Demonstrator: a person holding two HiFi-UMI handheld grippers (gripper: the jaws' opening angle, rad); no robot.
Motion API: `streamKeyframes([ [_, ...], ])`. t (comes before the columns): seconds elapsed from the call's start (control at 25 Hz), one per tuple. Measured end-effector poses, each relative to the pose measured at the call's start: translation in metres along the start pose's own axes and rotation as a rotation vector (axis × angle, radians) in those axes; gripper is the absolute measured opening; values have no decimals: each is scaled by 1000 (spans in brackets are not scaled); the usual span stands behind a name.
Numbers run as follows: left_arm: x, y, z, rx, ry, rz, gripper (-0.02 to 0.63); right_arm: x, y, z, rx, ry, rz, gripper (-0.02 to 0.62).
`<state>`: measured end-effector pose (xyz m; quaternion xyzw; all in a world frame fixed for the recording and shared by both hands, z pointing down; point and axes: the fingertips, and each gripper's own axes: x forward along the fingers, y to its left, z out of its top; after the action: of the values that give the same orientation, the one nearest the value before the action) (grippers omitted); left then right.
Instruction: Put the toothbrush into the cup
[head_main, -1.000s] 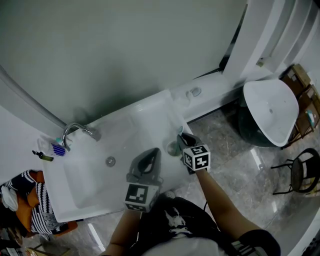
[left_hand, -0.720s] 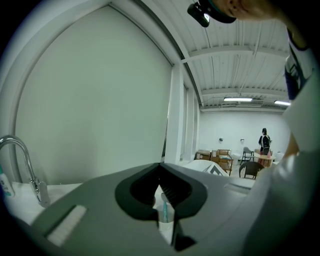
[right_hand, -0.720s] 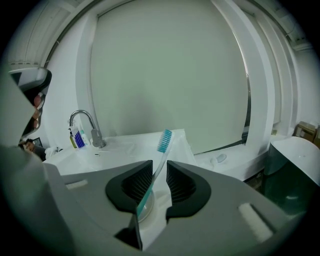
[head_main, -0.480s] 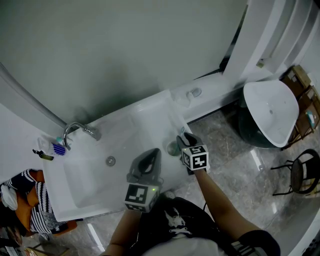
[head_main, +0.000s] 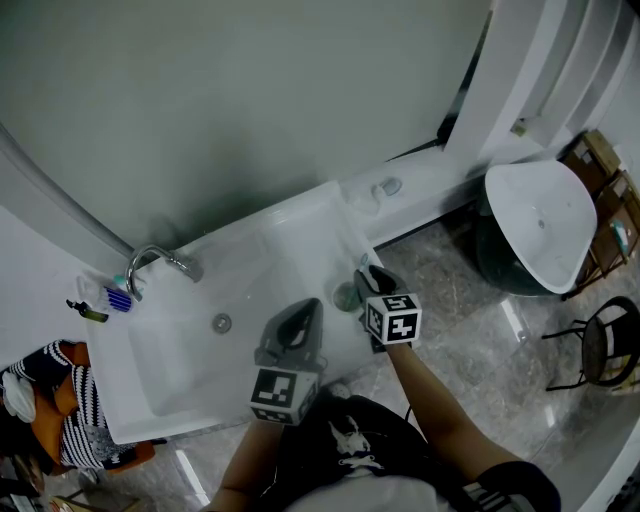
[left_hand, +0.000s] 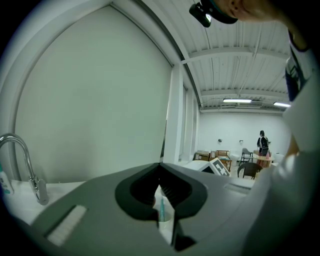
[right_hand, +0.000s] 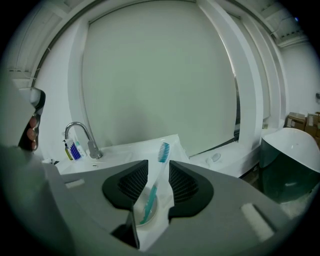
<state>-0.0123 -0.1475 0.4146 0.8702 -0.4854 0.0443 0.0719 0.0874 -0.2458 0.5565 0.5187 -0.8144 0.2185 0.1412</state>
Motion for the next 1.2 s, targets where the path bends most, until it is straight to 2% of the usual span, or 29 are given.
streamKeyframes([
  [0.16, -2, 0, -2, -4, 3, -1, 0, -9, 3, 6, 22, -38, 2, 117],
  [0.6, -8, -3, 2, -6, -3, -7, 0, -34, 15, 28, 36, -139, 11, 11],
  [0.88, -11, -5, 4, -7, -9, -12, 0, -67, 42, 66, 60, -254, 94, 3],
  [1.2, -17, -14, 13, -9, -42, -16, 0, -103, 71, 81, 68, -308, 196, 2],
])
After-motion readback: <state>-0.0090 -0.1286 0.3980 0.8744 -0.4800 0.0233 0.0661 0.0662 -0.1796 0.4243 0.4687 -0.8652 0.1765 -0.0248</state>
